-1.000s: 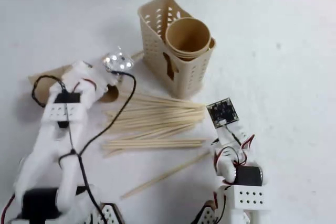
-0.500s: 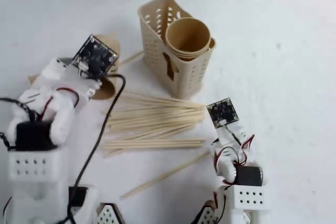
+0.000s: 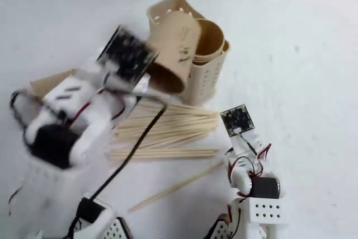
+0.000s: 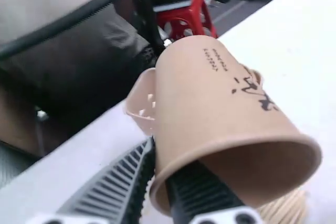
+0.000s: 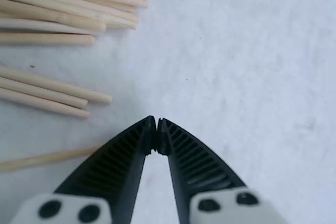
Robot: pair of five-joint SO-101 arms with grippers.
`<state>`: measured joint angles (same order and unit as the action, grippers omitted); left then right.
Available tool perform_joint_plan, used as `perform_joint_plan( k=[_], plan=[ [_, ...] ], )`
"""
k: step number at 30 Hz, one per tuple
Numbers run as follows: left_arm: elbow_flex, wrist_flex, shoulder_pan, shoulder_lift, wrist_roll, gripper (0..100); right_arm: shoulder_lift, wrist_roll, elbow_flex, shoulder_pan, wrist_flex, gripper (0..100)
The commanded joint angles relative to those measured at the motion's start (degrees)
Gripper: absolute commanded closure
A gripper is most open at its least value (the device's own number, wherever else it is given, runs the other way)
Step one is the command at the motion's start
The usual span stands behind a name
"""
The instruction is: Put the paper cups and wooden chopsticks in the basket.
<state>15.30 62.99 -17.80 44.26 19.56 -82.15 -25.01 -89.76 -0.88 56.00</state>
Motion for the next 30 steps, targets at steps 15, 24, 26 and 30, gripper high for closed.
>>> perform_joint_plan(
  k=[15,24,26,30],
  plan=[
    [-46.2,21.4,-2.0,-41.5,-8.6,98,-0.7,-0.5,0.4,0.0,-1.2,98.1],
    [-55.0,24.4,-2.0,-48.4,-8.6,97,-0.7,-0.5,0.4,-0.1,-1.2,98.1],
    [-56.4,25.7,-2.0,-48.1,-8.6,97,-0.7,-0.5,0.4,-0.1,-1.2,98.1],
    [-60.6,29.5,-3.5,-47.4,-8.5,97,-0.7,-0.5,0.4,-0.1,-1.2,98.1]
  ],
)
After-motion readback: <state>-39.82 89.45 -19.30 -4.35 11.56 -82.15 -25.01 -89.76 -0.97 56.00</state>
